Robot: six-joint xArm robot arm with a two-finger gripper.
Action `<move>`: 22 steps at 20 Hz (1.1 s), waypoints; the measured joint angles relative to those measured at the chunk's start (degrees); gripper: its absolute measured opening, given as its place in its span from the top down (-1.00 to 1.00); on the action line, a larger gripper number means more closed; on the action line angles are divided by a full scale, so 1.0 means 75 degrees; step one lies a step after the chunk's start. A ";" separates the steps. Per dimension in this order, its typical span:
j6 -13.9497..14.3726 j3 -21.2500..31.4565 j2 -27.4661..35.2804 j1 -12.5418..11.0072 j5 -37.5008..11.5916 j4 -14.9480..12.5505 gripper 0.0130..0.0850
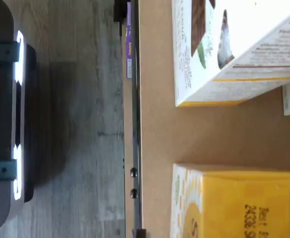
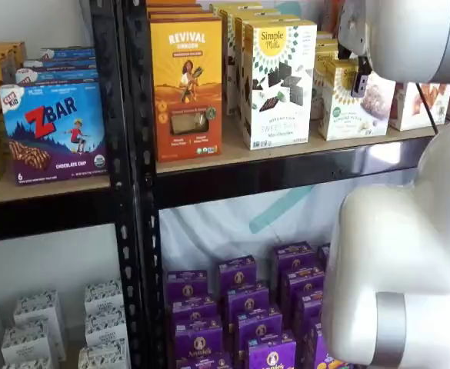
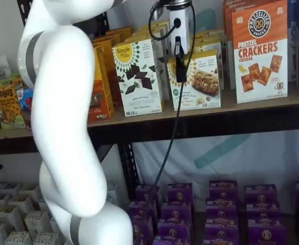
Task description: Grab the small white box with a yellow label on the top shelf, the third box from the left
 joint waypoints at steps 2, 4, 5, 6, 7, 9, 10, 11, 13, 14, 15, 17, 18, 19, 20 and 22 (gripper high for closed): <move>-0.0007 -0.0002 0.0001 -0.0010 -0.0004 0.0021 -0.33; -0.0010 -0.0001 -0.0002 -0.0016 -0.0013 0.0042 -0.33; -0.0011 0.0005 -0.0007 -0.0017 -0.0021 0.0047 -0.22; -0.0010 0.0006 -0.0008 -0.0017 -0.0021 0.0053 -0.11; -0.0009 0.0006 -0.0008 -0.0017 -0.0019 0.0056 -0.11; -0.0007 0.0030 -0.0024 -0.0013 -0.0042 0.0061 0.00; -0.0007 0.0047 -0.0037 -0.0013 -0.0065 0.0067 0.00; -0.0008 0.0050 -0.0040 -0.0013 -0.0071 0.0076 0.00; -0.0011 0.0027 -0.0031 -0.0021 -0.0057 0.0093 0.00; -0.0013 0.0002 -0.0018 -0.0028 -0.0037 0.0103 0.00; -0.0015 -0.0017 -0.0009 -0.0032 -0.0023 0.0107 0.00; -0.0018 -0.0057 0.0008 -0.0039 0.0013 0.0110 0.11; -0.0021 -0.0061 0.0008 -0.0041 0.0014 0.0105 0.22; -0.0023 -0.0059 0.0005 -0.0042 0.0007 0.0103 0.22; -0.0025 -0.0055 0.0001 -0.0043 -0.0004 0.0098 0.22; -0.0028 -0.0060 -0.0001 -0.0048 0.0000 0.0097 0.22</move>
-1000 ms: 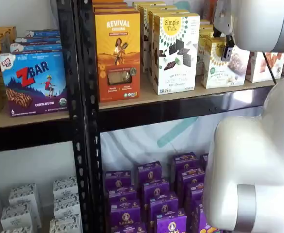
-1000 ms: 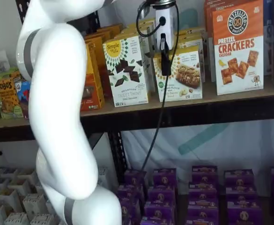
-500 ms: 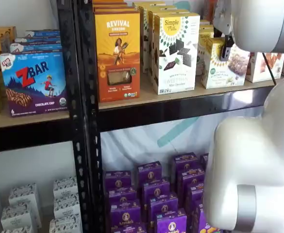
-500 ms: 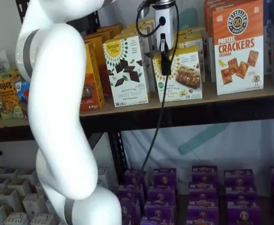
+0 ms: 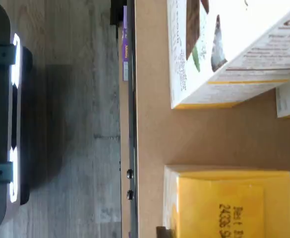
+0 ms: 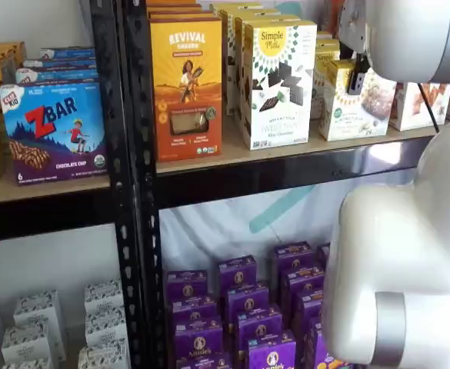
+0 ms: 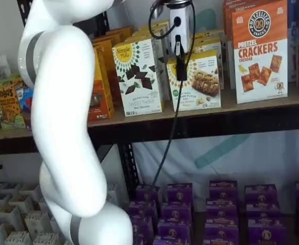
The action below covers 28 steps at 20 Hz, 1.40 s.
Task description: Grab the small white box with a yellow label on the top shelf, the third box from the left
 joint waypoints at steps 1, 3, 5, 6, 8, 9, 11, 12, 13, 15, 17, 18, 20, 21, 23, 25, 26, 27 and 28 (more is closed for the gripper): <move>-0.0002 -0.0013 0.0002 -0.0004 0.0017 0.0000 0.22; -0.0007 -0.0032 0.0004 -0.0013 0.0050 0.0007 0.22; -0.0014 -0.0049 0.0004 -0.0024 0.0086 0.0011 0.22; -0.0017 -0.0051 0.0003 -0.0028 0.0095 0.0015 0.22; -0.0022 -0.0069 0.0006 -0.0039 0.0128 0.0027 0.22; -0.0024 -0.0073 0.0006 -0.0042 0.0136 0.0037 0.22; -0.0024 -0.0091 0.0009 -0.0047 0.0165 0.0047 0.22; -0.0024 -0.0091 0.0005 -0.0047 0.0168 0.0046 0.22; -0.0022 -0.0094 0.0004 -0.0045 0.0181 0.0035 0.22; -0.0024 -0.0068 -0.0022 -0.0047 0.0179 0.0045 0.22; -0.0032 -0.0066 -0.0029 -0.0060 0.0209 0.0056 0.22; -0.0040 -0.0058 -0.0038 -0.0071 0.0205 0.0068 0.22; -0.0045 -0.0083 -0.0031 -0.0075 0.0258 0.0035 0.33; -0.0048 -0.0083 -0.0034 -0.0074 0.0263 0.0017 0.33; -0.0053 -0.0135 -0.0017 -0.0073 0.0356 -0.0044 0.33; -0.0070 -0.0149 -0.0036 -0.0091 0.0427 -0.0080 0.33; -0.0077 -0.0164 -0.0046 -0.0100 0.0481 -0.0095 0.33; -0.0083 -0.0165 -0.0069 -0.0108 0.0520 -0.0105 0.33; -0.0087 -0.0186 -0.0082 -0.0114 0.0596 -0.0126 0.33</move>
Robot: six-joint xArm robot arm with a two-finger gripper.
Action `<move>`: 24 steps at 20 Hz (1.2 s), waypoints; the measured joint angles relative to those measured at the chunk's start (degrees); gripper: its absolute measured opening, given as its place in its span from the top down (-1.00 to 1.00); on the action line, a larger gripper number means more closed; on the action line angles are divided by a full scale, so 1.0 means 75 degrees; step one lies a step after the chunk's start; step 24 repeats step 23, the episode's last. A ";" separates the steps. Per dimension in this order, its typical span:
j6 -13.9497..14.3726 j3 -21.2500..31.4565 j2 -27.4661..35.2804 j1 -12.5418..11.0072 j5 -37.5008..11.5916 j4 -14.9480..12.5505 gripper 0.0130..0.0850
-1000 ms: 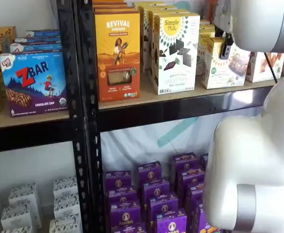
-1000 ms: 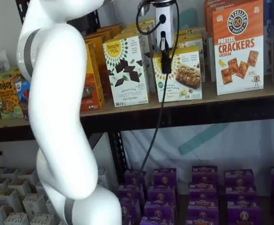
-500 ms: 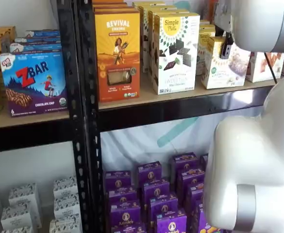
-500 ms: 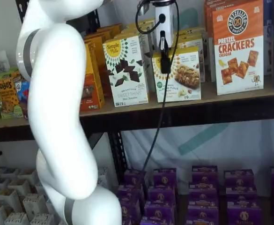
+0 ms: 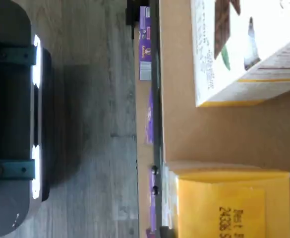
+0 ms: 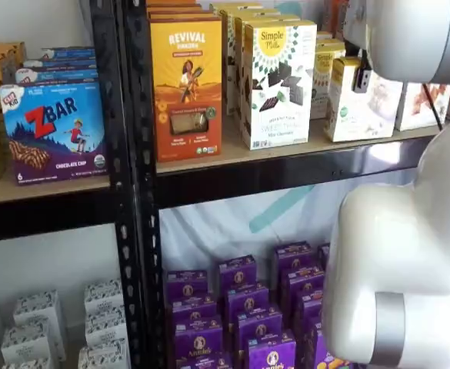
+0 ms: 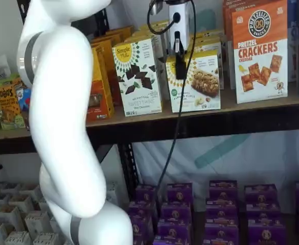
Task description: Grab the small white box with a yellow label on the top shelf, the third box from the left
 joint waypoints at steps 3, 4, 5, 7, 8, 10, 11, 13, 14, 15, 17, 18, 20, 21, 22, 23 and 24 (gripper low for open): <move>-0.0011 -0.0037 -0.0093 -0.0028 0.0248 -0.0014 0.33; -0.0013 -0.0049 -0.0141 -0.0038 0.0366 -0.0014 0.33; -0.0015 -0.0041 -0.0206 -0.0050 0.0453 -0.0009 0.33; -0.0015 0.0011 -0.0365 -0.0063 0.0613 -0.0002 0.33; -0.0012 0.0043 -0.0438 -0.0067 0.0672 0.0002 0.33; 0.0001 0.0134 -0.0606 -0.0065 0.0762 0.0002 0.33; 0.0010 0.0179 -0.0680 -0.0057 0.0801 -0.0008 0.33; 0.0033 0.0275 -0.0840 -0.0035 0.0898 -0.0026 0.33; 0.0046 0.0326 -0.0911 -0.0020 0.0924 -0.0042 0.33; 0.0058 0.0379 -0.0982 -0.0005 0.0949 -0.0057 0.33; 0.0085 0.0501 -0.1134 0.0024 0.0993 -0.0080 0.33; 0.0093 0.0554 -0.1194 0.0031 0.1011 -0.0084 0.33; 0.0105 0.0700 -0.1355 0.0037 0.1041 -0.0070 0.33; 0.0110 0.0764 -0.1426 0.0038 0.1068 -0.0062 0.33; 0.0113 0.0812 -0.1480 0.0038 0.1092 -0.0053 0.33; 0.0117 0.0852 -0.1521 0.0038 0.1107 -0.0045 0.33; 0.0117 0.0852 -0.1521 0.0038 0.1107 -0.0045 0.33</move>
